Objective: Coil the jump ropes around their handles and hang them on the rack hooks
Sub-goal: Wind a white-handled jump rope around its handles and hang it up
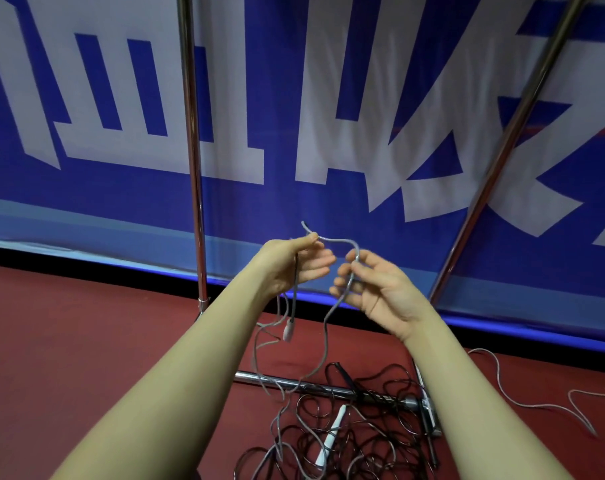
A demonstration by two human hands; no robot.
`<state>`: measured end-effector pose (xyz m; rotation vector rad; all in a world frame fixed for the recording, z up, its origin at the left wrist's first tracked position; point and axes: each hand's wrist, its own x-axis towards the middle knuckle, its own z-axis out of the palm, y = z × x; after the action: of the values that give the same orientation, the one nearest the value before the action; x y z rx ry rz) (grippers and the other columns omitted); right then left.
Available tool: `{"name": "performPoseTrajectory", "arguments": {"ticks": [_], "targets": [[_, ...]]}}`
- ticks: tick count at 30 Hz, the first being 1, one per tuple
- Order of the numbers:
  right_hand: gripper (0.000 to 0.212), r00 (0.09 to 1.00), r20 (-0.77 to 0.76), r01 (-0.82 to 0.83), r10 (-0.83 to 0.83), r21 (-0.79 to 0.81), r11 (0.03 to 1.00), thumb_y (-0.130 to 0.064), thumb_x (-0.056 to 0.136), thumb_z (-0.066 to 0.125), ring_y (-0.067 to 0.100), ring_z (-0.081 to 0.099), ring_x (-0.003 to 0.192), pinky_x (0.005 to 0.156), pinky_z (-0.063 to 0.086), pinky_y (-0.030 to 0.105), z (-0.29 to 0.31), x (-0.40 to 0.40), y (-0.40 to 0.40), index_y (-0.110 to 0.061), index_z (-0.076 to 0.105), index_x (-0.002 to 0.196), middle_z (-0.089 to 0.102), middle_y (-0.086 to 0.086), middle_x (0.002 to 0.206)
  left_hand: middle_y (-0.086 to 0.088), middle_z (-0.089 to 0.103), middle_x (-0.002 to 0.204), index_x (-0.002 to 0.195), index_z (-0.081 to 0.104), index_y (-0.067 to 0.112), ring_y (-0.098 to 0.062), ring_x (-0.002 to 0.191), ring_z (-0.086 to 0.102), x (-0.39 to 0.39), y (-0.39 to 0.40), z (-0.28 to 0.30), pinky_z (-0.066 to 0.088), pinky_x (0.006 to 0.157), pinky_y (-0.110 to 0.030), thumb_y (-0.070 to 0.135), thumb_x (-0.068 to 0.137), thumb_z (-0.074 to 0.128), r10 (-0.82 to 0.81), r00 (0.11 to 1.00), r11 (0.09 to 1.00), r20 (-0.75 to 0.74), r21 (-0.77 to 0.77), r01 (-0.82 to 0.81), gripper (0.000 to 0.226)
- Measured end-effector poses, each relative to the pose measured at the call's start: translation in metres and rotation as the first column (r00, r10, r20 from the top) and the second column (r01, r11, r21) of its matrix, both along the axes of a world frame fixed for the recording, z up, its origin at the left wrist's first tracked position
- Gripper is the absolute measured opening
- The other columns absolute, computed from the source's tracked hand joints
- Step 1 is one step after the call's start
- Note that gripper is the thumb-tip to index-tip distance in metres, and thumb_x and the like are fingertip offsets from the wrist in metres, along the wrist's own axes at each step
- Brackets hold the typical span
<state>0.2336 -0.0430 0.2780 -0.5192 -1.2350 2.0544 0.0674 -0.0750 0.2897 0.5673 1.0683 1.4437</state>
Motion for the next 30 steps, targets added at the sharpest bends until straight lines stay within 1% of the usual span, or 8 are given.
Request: {"name": "performPoseTrajectory", "arguments": {"ticks": [2,5,10,13,19,24,27,30], "targets": [[0.009,0.983,-0.146,0.108,-0.112,-0.039,0.993,-0.003,0.088,0.046,0.016,0.069,0.068,0.067,0.059,0.033,0.005,0.001,0.003,-0.009,0.052,0.090,0.065,0.004,0.068,-0.012,0.072,0.081,0.095,0.062,0.002,-0.019,0.072,0.071,0.000,-0.003,-0.004,0.059,0.070,-0.030,0.027,0.101,0.046,-0.215,0.973,0.974,-0.086,-0.097,0.207,0.030],[0.022,0.909,-0.311,0.246,-0.277,-0.135,0.960,-0.001,0.099,0.035,0.015,0.071,0.073,0.069,0.060,0.031,0.009,0.001,0.009,-0.009,0.051,0.086,0.067,0.003,0.068,-0.011,0.073,0.090,0.101,0.062,0.005,-0.020,0.081,0.071,0.005,-0.007,-0.008,0.058,0.075,-0.029,0.025,0.101,0.042,-0.376,0.918,0.925,-0.131,-0.122,0.361,0.028],[0.023,0.768,-0.454,0.333,-0.452,-0.320,0.887,-0.001,0.100,0.037,0.018,0.073,0.074,0.072,0.061,0.034,0.012,0.002,0.015,-0.007,0.051,0.084,0.069,0.007,0.070,-0.004,0.070,0.109,0.112,0.064,0.015,-0.023,0.094,0.067,0.007,-0.015,-0.011,0.057,0.078,-0.033,0.017,0.097,0.052,-0.516,0.803,0.854,-0.296,-0.106,0.510,0.020],[0.020,0.755,-0.446,0.351,-0.481,-0.345,0.870,-0.003,0.100,0.040,0.019,0.073,0.076,0.072,0.061,0.034,0.009,0.003,0.018,-0.007,0.052,0.084,0.070,0.008,0.073,-0.004,0.074,0.094,0.101,0.067,0.014,-0.020,0.080,0.071,0.012,-0.014,-0.013,0.060,0.067,-0.032,0.007,0.093,0.057,-0.458,0.820,0.885,-0.343,-0.089,0.457,0.015],[0.022,0.937,-0.096,0.307,-0.335,-0.228,0.924,-0.026,0.099,0.048,0.020,0.072,0.085,0.067,0.059,0.033,-0.007,0.008,0.026,-0.007,0.059,0.101,0.074,0.008,0.093,-0.009,0.073,0.075,0.087,0.066,0.006,-0.018,0.062,0.071,0.019,-0.005,-0.002,0.058,0.056,-0.026,0.001,0.088,0.063,-0.101,0.978,0.990,-0.185,0.084,0.118,0.006],[0.038,0.983,0.167,0.099,-0.077,-0.127,0.987,-0.036,0.100,0.040,0.021,0.072,0.079,0.075,0.058,0.036,-0.013,0.008,0.017,-0.004,0.062,0.099,0.074,0.010,0.085,-0.010,0.071,0.072,0.081,0.065,0.002,-0.017,0.060,0.070,0.014,-0.001,0.003,0.058,0.057,-0.025,-0.001,0.088,0.063,0.154,0.984,0.975,-0.093,0.177,-0.135,0.008],[0.033,0.973,0.227,-0.019,0.030,-0.049,0.999,-0.031,0.095,0.046,0.022,0.070,0.085,0.081,0.056,0.036,-0.011,0.008,0.011,-0.005,0.066,0.098,0.073,0.010,0.087,-0.008,0.071,0.070,0.081,0.064,0.001,-0.017,0.060,0.070,0.008,0.000,0.004,0.059,0.059,-0.026,-0.001,0.089,0.062,0.209,0.977,0.962,-0.047,0.190,-0.197,0.009],[0.014,0.950,0.313,-0.029,-0.009,0.117,0.993,-0.012,0.088,0.056,0.020,0.068,0.089,0.083,0.056,0.037,-0.009,0.007,0.007,-0.009,0.064,0.099,0.072,0.005,0.087,-0.009,0.072,0.073,0.084,0.064,0.000,-0.016,0.061,0.071,0.005,0.000,0.003,0.059,0.059,-0.026,0.000,0.090,0.062,0.227,0.973,0.959,-0.037,0.185,-0.216,0.007]]}}
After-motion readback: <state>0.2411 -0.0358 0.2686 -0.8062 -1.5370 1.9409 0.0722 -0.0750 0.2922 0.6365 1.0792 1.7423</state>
